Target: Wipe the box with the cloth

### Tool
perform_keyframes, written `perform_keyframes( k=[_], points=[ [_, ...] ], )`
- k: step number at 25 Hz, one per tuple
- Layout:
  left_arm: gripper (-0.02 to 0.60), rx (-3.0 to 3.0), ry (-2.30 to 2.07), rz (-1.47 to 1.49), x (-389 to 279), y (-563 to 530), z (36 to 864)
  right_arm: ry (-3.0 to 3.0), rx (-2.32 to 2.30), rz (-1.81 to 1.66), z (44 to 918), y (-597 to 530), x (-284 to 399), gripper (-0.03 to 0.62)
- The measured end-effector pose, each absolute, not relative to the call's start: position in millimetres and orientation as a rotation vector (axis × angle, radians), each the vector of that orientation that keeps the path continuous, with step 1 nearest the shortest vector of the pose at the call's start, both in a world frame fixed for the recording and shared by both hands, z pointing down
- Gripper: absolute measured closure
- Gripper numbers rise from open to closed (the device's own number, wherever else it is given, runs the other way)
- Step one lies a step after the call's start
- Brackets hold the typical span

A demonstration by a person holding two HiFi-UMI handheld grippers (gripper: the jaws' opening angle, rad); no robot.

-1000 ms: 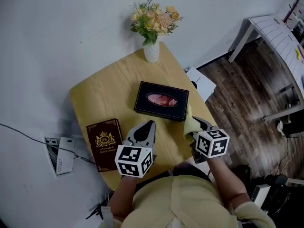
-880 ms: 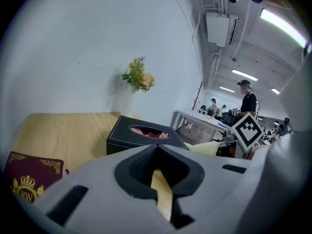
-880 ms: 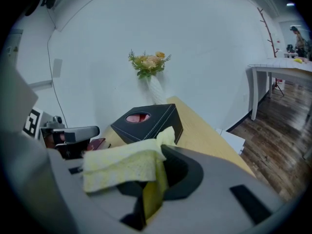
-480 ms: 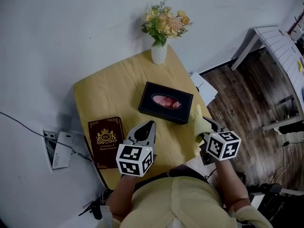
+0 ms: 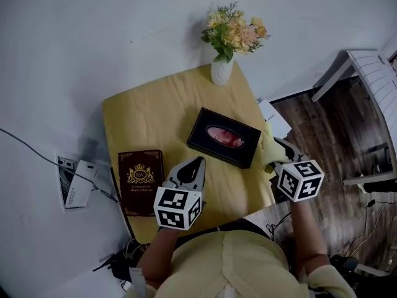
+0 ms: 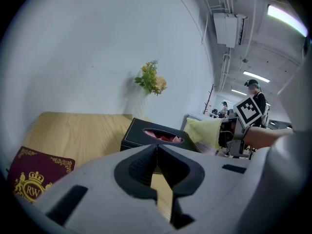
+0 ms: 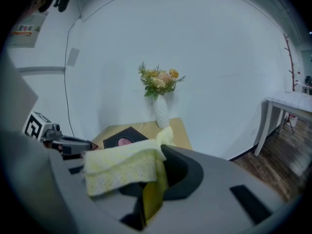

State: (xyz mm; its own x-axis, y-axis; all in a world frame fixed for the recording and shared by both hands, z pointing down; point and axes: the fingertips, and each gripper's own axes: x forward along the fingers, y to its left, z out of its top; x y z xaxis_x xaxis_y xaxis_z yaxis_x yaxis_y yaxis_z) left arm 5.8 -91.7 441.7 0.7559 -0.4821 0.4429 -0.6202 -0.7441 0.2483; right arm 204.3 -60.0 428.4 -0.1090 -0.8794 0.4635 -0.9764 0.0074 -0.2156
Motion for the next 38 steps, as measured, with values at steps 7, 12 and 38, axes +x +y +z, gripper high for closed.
perform_keyframes(
  k=[7,12,38],
  points=[
    [0.558,2.528,-0.919,0.500,1,-101,445,-2.151,1.831,0.622,420,-98,207,0.554],
    [0.558,2.500,-0.954,0.499,1,-105,450,-2.186,1.737,0.582,424,-119,206,0.554],
    [0.558,2.398,-1.040,0.530,13,-108,469,-2.372,1.187,0.508,459,-164,170,0.554]
  ],
)
